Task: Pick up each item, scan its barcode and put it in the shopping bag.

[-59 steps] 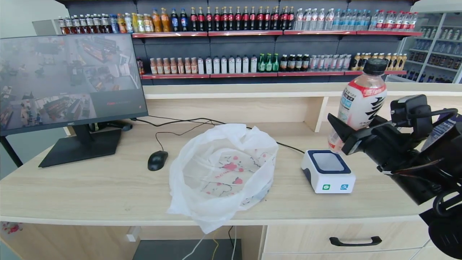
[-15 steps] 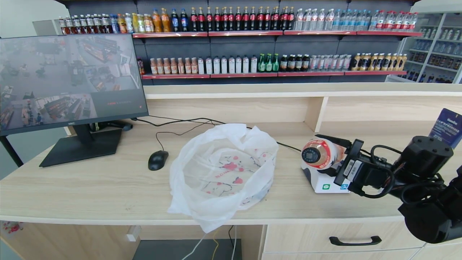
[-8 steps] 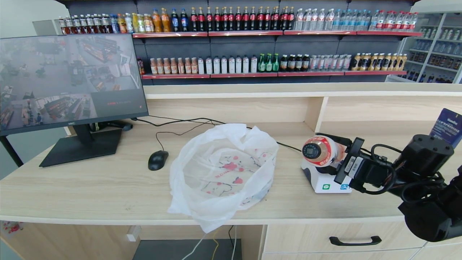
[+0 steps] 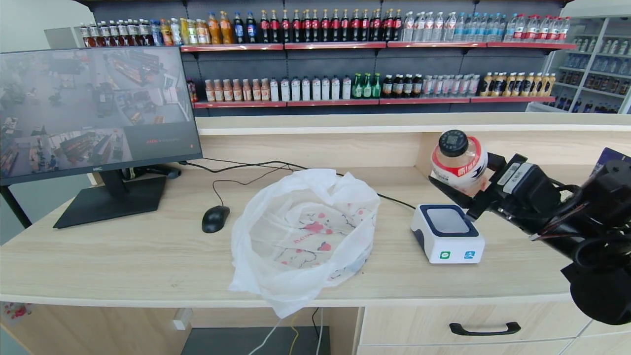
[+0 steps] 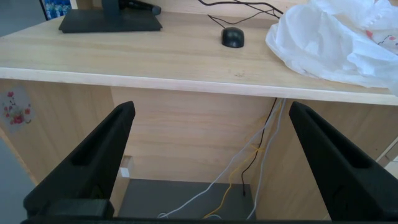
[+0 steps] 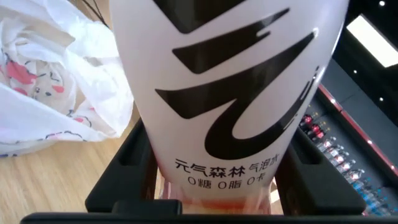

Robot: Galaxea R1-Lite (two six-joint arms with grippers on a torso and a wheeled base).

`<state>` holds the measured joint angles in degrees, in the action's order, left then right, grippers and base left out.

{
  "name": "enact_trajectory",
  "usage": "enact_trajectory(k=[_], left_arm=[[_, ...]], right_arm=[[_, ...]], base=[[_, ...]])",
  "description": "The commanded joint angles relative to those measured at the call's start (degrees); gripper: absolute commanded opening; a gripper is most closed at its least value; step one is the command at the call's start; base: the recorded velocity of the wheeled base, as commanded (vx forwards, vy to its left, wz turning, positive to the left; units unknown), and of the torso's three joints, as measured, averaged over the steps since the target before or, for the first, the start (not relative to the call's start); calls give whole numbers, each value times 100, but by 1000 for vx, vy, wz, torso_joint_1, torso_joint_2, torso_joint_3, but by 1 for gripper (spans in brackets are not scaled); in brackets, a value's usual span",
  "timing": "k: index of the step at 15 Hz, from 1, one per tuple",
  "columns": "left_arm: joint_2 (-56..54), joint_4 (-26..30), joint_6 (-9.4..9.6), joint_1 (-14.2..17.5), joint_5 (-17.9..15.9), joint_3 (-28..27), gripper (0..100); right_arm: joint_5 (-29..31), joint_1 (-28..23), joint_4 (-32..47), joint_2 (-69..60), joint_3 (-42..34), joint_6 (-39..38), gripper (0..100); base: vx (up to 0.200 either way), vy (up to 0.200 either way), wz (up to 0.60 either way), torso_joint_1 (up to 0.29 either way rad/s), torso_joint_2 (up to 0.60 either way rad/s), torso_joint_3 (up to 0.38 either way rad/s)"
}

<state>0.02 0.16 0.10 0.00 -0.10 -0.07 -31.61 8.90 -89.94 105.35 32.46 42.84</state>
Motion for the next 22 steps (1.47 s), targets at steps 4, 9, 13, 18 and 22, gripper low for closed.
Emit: enact_trajectory(k=[4,9,13,18,22], left_arm=[[-2,2,-1,0,1,-1,100],[-2,2,-1,0,1,-1,100],[-2,2,-1,0,1,-1,100],[-2,2,8,0,1,-1,100],[-2,2,8,0,1,7,100]], right_arm=[[1210,727,-6,-357,67,-1023,0],[2968,1597,-6,-269,155,-2869,0],[3530,1641,-6,-234,85,-3871,0],[3926,1720,-6,-146,58,-4064,0],[3899,1720,-6,-120,120,-4196,0]], base=[[0,0,0,0,0,0],[0,0,0,0,0,0],[0,0,0,0,0,0],[0,0,0,0,0,0],[0,0,0,0,0,0]])
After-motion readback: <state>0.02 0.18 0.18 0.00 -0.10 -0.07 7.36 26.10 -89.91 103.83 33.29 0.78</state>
